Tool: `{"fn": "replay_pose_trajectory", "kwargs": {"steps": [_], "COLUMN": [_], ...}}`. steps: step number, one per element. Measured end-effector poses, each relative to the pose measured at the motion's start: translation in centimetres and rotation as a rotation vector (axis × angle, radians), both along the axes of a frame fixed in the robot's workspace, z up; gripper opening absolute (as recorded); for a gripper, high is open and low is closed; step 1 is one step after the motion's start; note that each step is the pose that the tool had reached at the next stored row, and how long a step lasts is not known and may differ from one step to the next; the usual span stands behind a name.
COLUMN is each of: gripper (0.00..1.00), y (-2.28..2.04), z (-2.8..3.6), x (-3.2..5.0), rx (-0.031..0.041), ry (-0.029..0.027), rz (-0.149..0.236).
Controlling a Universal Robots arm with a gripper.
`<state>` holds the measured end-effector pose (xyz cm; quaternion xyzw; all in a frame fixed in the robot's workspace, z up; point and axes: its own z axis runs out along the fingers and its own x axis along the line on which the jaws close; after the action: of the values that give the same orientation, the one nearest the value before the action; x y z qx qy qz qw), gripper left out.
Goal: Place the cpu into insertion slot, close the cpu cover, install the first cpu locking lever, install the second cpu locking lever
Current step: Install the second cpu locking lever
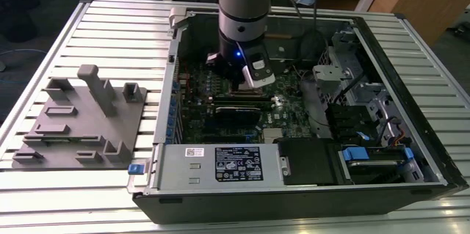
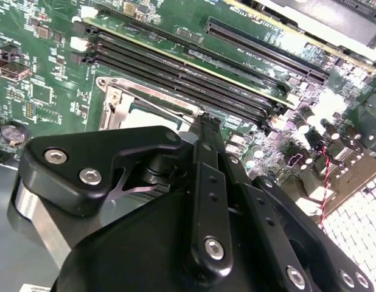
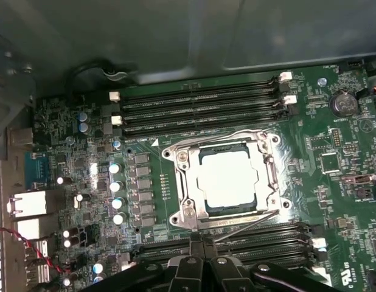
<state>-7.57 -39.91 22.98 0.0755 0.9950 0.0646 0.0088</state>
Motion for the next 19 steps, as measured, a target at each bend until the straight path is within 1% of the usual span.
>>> {"fn": "replay_pose_trajectory", "kwargs": {"steps": [7, 12, 19], "gripper": [0.10, 0.10, 0.10], "y": [0.00, 0.00, 0.00], "z": [-0.77, -0.85, -1.49], "x": [-0.31, -0.31, -0.32], "rx": [0.0001, 0.0000, 0.0003], "ry": [0.0000, 0.0000, -0.0001], "rz": [-0.004, -0.004, -0.005]}}
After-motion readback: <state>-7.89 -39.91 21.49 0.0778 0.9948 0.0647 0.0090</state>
